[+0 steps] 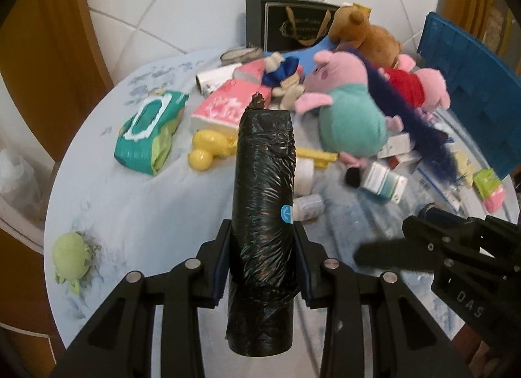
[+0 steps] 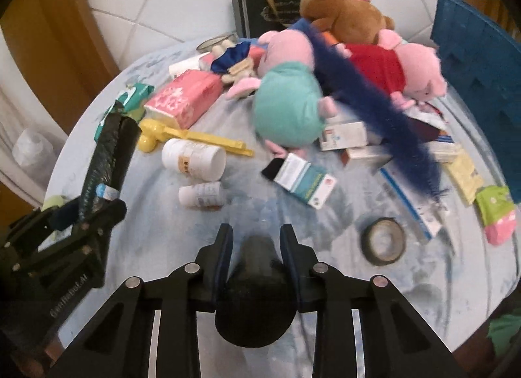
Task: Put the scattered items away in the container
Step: 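Grasp the black rolled bag with the left gripper while the right gripper grasps another, then lift the left gripper's bag while the right gripper regrasps its black rolled bag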
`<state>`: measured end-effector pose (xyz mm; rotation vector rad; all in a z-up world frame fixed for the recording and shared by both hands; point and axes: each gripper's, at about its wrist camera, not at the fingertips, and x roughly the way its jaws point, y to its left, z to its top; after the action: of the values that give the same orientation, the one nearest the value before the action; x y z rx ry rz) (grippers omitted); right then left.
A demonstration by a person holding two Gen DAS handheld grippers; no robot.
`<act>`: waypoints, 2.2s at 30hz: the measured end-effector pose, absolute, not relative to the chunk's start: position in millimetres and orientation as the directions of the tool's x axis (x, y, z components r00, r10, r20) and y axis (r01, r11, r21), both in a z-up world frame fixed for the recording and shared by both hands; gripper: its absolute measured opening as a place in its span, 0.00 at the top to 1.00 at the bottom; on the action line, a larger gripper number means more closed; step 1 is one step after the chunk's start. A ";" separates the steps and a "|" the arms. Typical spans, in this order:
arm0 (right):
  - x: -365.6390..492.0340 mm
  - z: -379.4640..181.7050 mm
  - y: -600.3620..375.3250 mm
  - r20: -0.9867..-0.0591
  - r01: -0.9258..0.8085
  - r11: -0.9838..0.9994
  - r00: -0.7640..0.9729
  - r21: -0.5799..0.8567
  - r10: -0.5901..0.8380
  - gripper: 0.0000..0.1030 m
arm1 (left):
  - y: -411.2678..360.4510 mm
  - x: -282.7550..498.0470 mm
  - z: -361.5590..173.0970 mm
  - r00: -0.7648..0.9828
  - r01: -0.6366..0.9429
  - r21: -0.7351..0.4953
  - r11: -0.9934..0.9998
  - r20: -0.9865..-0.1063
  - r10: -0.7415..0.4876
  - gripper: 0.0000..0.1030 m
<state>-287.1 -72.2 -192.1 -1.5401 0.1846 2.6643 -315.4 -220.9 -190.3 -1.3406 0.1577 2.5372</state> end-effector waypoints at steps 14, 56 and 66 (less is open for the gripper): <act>-280.0 -188.1 -42.2 -0.863 -0.097 -0.989 -0.502 0.114 -0.051 0.73 | -196.6 -312.5 -199.5 -0.497 -0.310 -0.027 -0.950 -0.847 0.186 0.67; -184.2 -250.7 23.2 -0.906 0.235 -0.967 -0.382 0.099 -0.185 0.62 | -142.2 -219.7 -258.6 -0.439 -0.050 0.001 -0.999 -0.898 0.021 0.67; -168.0 -251.3 22.9 -0.889 0.438 -0.897 -0.383 0.064 -0.250 0.54 | -120.7 -162.7 -267.3 -0.419 0.122 -0.036 -0.992 -0.908 -0.018 0.67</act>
<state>-168.0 22.9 -251.3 -1.8744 -0.3321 3.0096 -162.7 -120.7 -267.3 -1.7338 -0.1551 2.7146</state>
